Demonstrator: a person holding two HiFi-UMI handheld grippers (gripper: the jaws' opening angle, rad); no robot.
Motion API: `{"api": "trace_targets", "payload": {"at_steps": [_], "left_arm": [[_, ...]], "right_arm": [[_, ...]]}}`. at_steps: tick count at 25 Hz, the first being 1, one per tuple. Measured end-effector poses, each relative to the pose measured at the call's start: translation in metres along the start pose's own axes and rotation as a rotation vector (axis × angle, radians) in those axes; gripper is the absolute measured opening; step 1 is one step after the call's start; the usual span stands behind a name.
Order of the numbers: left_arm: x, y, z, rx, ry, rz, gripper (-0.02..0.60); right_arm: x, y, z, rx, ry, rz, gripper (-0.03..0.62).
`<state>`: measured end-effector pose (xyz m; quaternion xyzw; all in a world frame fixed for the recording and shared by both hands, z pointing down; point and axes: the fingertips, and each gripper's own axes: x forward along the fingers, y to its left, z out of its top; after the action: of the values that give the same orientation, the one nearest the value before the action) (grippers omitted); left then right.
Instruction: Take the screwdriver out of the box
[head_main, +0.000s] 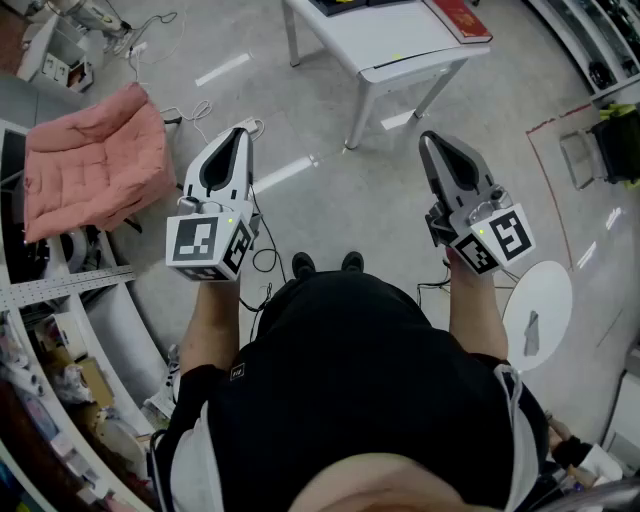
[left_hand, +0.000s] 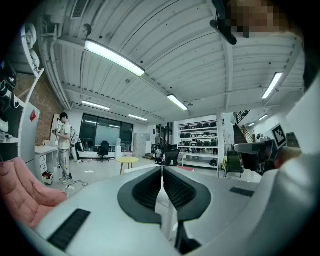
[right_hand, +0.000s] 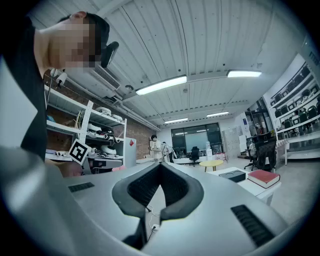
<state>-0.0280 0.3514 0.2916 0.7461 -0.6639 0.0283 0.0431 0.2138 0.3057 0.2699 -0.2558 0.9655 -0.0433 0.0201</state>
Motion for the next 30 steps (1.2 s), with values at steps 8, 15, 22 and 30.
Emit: {"api": "trace_targets", "payload": {"at_steps": [8, 15, 22, 30], "left_arm": [[-0.003, 0.007, -0.003, -0.004, 0.001, -0.001, 0.025], [-0.008, 0.018, -0.005, -0.008, -0.001, -0.004, 0.025], [-0.021, 0.041, -0.009, -0.017, 0.000, -0.007, 0.025], [-0.054, 0.074, -0.019, -0.030, 0.001, 0.001, 0.025]], "right_arm": [[0.006, 0.005, -0.002, -0.007, 0.005, -0.003, 0.028], [0.013, 0.011, -0.002, 0.032, -0.012, -0.007, 0.029], [0.028, 0.030, -0.004, 0.066, -0.020, 0.005, 0.030], [0.052, 0.081, -0.016, 0.068, 0.015, 0.053, 0.031]]}}
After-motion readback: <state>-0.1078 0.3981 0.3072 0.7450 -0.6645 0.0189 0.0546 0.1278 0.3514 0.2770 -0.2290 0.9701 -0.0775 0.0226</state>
